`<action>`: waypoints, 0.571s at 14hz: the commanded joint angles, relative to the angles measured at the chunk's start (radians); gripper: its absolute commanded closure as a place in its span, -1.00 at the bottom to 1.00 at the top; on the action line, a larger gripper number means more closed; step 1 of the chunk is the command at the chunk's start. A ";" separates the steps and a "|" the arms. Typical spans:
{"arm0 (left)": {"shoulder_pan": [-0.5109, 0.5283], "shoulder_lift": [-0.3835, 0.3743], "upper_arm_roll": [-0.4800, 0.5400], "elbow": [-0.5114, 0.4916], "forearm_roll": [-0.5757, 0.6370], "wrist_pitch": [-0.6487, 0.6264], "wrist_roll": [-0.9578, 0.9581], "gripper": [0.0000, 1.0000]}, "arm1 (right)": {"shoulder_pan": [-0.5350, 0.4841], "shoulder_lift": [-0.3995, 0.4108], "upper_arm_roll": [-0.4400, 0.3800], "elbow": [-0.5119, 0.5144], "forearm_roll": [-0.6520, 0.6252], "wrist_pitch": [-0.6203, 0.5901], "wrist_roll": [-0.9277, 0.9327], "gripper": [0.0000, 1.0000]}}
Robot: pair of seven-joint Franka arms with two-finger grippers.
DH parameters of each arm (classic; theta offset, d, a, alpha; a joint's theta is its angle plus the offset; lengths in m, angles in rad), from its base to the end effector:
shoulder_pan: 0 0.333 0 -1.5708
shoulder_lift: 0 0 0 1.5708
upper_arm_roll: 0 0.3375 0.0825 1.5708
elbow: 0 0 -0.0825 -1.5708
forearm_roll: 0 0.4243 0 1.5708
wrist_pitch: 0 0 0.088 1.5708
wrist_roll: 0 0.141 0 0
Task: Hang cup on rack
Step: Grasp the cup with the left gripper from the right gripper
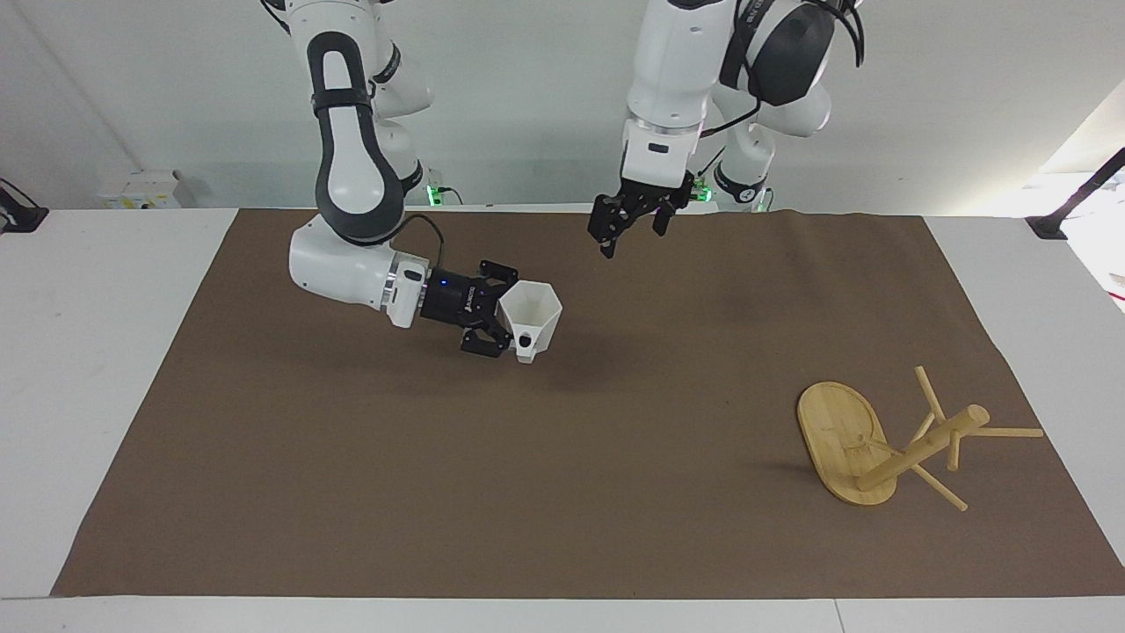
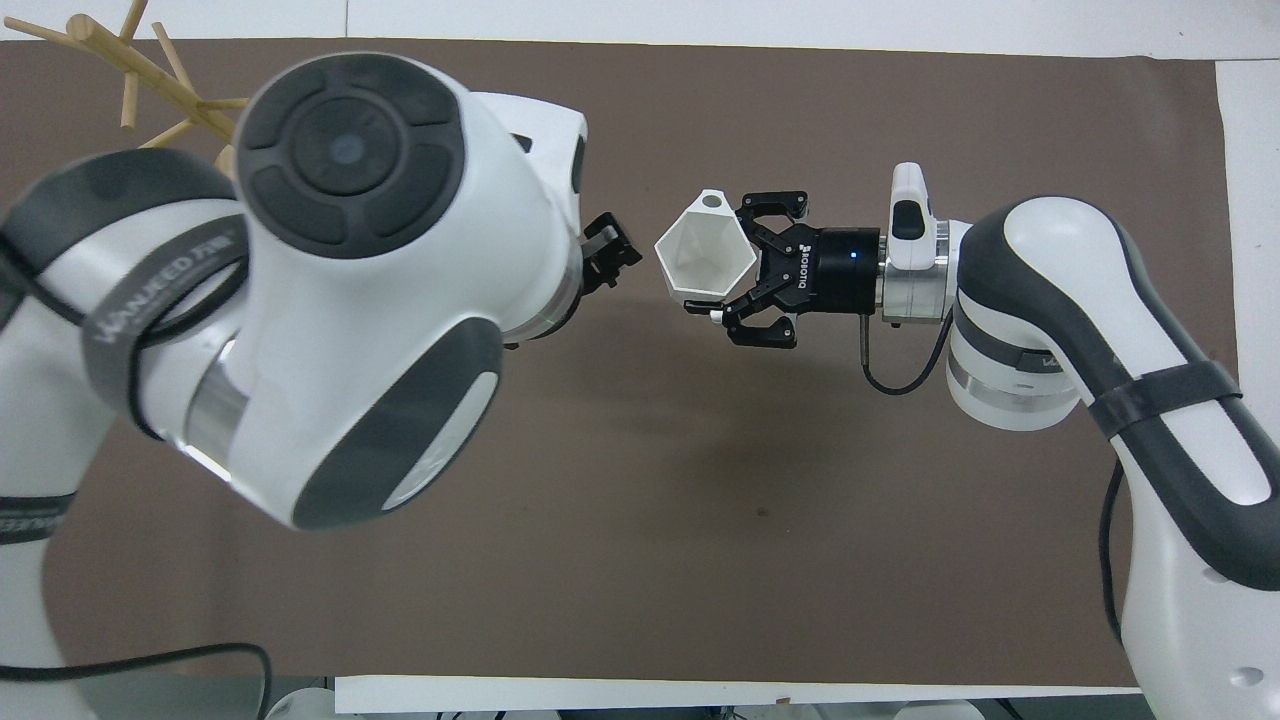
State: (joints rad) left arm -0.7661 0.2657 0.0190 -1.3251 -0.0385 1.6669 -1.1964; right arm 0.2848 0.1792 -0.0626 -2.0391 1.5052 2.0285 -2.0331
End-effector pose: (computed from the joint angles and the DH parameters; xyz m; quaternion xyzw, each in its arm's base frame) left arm 0.5035 -0.4755 0.5772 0.9739 0.2232 0.0076 0.0409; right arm 0.6034 0.2270 0.3697 -0.6371 -0.5057 -0.4130 0.4096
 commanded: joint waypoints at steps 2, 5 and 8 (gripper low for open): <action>-0.021 0.093 0.021 0.084 -0.021 0.039 -0.015 -1.00 | 0.004 -0.027 0.014 -0.012 0.036 0.030 0.017 0.33; -0.021 0.141 0.019 0.133 -0.021 0.048 -0.014 -0.99 | 0.005 -0.027 0.035 -0.010 0.036 0.050 0.017 0.33; -0.021 0.150 0.019 0.135 -0.021 0.073 -0.005 -0.74 | 0.005 -0.027 0.038 -0.012 0.036 0.058 0.017 0.33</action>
State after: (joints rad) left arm -0.7784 0.3915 0.0249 -1.2253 -0.0456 1.7258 -1.2047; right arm 0.2868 0.1694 -0.0281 -2.0386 1.5154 2.0670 -2.0319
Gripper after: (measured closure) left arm 0.040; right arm 0.203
